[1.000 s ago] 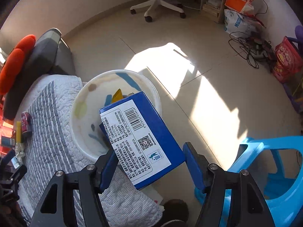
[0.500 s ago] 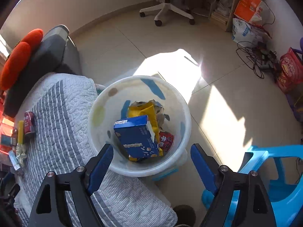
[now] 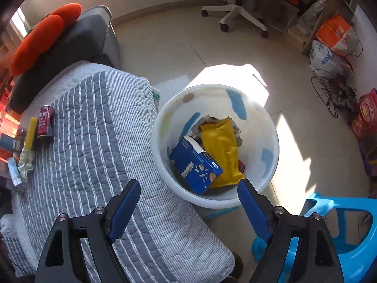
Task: Collect trash
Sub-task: 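Grasp the white milk carton with the left gripper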
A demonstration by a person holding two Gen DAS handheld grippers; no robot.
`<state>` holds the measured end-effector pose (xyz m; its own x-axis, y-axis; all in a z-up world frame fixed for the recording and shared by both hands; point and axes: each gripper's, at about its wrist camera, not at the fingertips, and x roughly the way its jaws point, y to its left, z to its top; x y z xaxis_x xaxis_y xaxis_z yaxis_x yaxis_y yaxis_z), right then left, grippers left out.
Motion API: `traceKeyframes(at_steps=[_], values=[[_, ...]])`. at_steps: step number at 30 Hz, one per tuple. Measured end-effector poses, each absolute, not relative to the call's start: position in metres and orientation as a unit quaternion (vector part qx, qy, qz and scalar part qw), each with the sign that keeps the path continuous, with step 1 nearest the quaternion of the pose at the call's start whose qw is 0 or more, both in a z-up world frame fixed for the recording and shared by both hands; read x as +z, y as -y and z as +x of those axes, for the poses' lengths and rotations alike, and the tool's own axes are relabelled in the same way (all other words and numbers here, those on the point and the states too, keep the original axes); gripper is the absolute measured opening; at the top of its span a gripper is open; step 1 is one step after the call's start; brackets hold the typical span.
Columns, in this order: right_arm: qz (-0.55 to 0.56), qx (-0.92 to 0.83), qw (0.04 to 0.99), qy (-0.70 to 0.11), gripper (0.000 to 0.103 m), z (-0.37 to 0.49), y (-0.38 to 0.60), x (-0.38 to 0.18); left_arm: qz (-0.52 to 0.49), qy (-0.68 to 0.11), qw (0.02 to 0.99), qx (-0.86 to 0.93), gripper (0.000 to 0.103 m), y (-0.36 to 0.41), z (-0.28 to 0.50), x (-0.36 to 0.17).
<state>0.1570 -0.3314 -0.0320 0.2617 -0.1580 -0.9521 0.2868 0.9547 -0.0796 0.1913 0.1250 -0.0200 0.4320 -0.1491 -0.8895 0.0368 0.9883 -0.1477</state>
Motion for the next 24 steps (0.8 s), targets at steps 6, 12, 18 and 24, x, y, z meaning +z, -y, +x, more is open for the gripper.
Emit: traceKeyframes(at_steps=[6,12,18,24], values=[[0.044,-0.126,0.791,-0.597,0.086,0.166,0.306,-0.040,-0.089,-0.547,0.832,-0.029,0.102,-0.171,0.209,-0.037],[0.040,-0.117,0.787,-0.605,0.086,0.176,0.286,-0.052,-0.140,-0.560,0.816,0.001,0.101,-0.192,0.228,-0.065],[0.034,-0.107,0.783,-0.612,0.086,0.183,0.269,-0.063,-0.175,-0.559,0.810,0.024,0.089,-0.197,0.250,-0.082],[0.031,-0.101,0.780,-0.617,0.086,0.185,0.258,-0.071,-0.188,-0.556,0.808,0.050,0.078,-0.206,0.264,-0.098]])
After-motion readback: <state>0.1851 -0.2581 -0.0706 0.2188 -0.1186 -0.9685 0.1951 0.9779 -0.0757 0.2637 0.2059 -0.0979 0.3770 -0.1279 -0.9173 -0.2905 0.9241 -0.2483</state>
